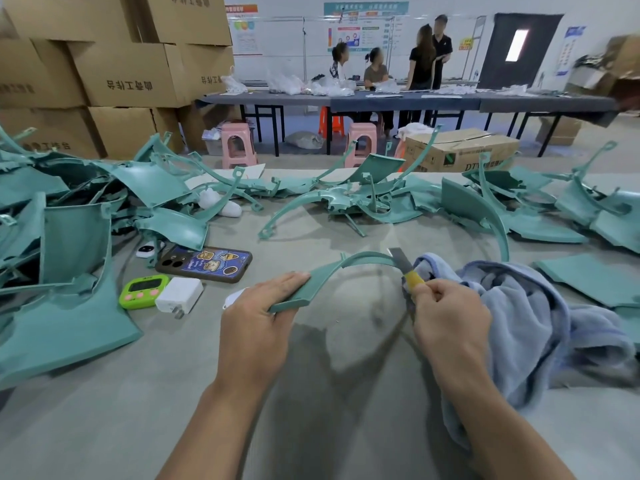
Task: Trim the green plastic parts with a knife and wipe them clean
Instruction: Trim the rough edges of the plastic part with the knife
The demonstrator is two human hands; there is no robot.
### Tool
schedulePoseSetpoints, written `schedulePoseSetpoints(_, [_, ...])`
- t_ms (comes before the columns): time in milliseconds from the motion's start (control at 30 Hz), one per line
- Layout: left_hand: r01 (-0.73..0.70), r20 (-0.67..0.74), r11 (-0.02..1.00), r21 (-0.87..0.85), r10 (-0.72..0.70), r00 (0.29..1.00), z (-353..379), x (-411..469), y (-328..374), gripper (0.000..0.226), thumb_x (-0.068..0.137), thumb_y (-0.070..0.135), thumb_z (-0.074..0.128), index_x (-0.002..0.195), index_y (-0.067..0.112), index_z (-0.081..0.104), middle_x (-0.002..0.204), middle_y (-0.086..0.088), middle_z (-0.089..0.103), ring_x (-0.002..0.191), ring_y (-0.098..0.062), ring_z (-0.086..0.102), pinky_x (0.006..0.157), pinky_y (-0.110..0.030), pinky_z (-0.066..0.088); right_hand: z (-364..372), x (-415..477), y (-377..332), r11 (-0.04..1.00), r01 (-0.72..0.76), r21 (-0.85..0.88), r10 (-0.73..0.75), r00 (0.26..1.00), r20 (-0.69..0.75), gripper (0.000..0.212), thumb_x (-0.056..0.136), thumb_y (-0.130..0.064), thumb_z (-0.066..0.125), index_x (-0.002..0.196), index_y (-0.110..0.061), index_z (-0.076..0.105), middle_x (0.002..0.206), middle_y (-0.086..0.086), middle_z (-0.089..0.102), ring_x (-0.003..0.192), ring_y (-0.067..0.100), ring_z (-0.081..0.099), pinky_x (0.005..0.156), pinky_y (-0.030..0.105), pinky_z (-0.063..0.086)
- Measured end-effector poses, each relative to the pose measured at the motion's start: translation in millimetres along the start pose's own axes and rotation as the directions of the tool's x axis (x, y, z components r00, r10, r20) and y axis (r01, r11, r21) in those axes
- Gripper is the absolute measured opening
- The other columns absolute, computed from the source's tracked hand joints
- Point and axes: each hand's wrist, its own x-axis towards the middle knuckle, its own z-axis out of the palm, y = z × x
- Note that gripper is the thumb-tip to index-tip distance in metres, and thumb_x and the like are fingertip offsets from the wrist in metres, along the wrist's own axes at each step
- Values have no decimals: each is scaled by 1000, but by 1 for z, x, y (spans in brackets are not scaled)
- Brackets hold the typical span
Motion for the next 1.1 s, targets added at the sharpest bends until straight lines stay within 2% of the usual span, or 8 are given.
schedulePoseSetpoints(167, [40,-2,999,-37,-40,999,1,0,3,38,84,26,67,116,46,69,113,35,68,110,10,63,99,-14,47,-2,-23,-15,849,235,473,-353,919,177,27,90,-29,62,66,-18,63,53,-3,57,46,5,42,48,21,35])
schedulePoseSetpoints(233, [37,-6,999,-31,-37,999,1,1,3,38,83,25,67,114,48,70,112,36,67,110,10,63,98,-13,46,4,-30,-19,846,245,474,-396,883,250,26,89,-34,63,67,-21,64,51,-4,56,45,4,43,48,22,35])
schedulePoseSetpoints(433, [35,-10,997,-64,-36,999,-2,1,2,40,85,27,67,115,53,69,113,32,69,112,5,64,99,-21,49,0,10,4,996,-89,28,87,995,41,46,97,-33,62,57,-10,60,51,4,58,60,32,58,63,40,50])
schedulePoseSetpoints(633, [70,-15,994,-85,-72,997,0,3,3,38,86,24,68,114,50,71,111,30,71,110,4,66,97,-24,51,9,-3,-5,913,88,399,-164,973,160,29,90,-33,60,66,-18,66,51,0,63,44,12,52,50,29,45])
schedulePoseSetpoints(800, [93,-103,993,-69,-100,990,-5,2,4,37,84,22,70,108,51,72,102,29,73,94,13,66,83,-7,49,9,17,17,991,-102,88,98,994,50,42,94,-29,62,59,-7,64,48,-1,58,57,27,57,56,34,43])
schedulePoseSetpoints(900, [299,-256,939,-169,-335,907,-8,10,2,5,79,42,71,81,40,75,66,12,70,56,4,51,55,-9,43,6,27,25,963,-209,168,209,978,18,46,92,-23,62,49,-8,58,44,1,54,51,27,50,53,35,43])
schedulePoseSetpoints(967, [418,-310,881,-222,-470,827,-10,17,-5,22,80,38,76,64,25,69,57,11,64,58,-11,54,55,-25,48,10,24,23,929,-196,315,197,980,30,36,87,-23,59,53,-11,63,46,0,58,51,25,52,54,37,46])
schedulePoseSetpoints(1100, [667,-14,561,-491,-771,637,-9,23,-3,9,84,8,75,76,14,76,73,2,77,68,-26,74,65,-37,59,12,15,10,789,-20,613,-11,999,46,26,93,-18,58,69,-16,68,56,4,62,45,15,47,46,29,37])
